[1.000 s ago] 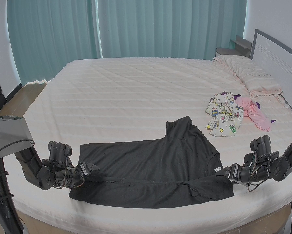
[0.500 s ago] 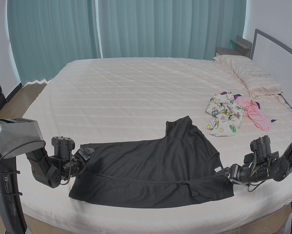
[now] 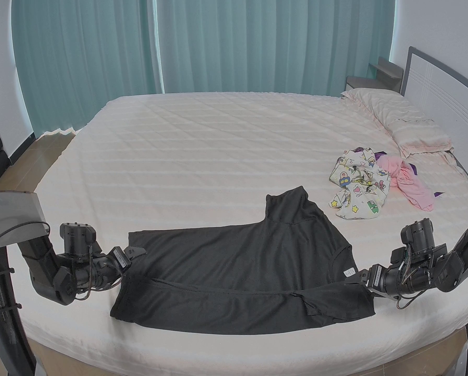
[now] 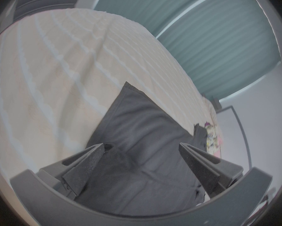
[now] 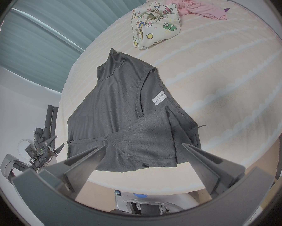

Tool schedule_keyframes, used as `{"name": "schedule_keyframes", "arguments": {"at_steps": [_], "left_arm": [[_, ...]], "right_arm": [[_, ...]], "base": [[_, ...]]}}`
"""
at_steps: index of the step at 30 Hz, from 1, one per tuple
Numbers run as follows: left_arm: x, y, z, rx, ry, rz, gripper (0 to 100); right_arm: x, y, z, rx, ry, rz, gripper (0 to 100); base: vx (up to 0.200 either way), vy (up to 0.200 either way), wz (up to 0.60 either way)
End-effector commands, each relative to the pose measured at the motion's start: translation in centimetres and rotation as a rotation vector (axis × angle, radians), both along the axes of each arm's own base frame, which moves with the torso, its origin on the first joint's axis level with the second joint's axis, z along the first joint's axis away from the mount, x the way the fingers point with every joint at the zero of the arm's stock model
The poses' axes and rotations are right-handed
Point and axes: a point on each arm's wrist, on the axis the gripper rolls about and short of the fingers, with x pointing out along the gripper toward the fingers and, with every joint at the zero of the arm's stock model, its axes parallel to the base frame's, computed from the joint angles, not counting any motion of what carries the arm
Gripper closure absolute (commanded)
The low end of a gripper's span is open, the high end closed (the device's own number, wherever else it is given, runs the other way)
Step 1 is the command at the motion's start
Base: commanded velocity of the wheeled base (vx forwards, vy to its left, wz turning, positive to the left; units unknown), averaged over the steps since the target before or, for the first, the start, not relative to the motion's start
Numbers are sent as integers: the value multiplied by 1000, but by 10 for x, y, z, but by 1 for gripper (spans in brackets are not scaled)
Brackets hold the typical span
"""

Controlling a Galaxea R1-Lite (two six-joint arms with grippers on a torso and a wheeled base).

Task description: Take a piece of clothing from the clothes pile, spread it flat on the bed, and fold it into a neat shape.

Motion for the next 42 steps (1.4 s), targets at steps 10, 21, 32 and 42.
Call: {"name": "schedule_keyframes", "arguments": {"at_steps": [10, 21, 32, 42], "left_arm": [[-59, 21, -14, 152, 109, -249, 0], [-63, 21, -28, 167, 134, -284, 0], [-79, 25, -36, 349, 214, -274, 100], [-88, 26, -38, 415, 258, -294, 100]], "right_arm": [[-1, 0, -3, -2, 14, 4, 0], [-3, 4, -4, -4, 17, 17, 0], [-3, 4, -4, -4, 18, 17, 0], [-3, 4, -4, -4, 18, 17, 0]], "base": [[0, 0, 0], [0, 0, 0], [0, 0, 0], [0, 0, 0]]}}
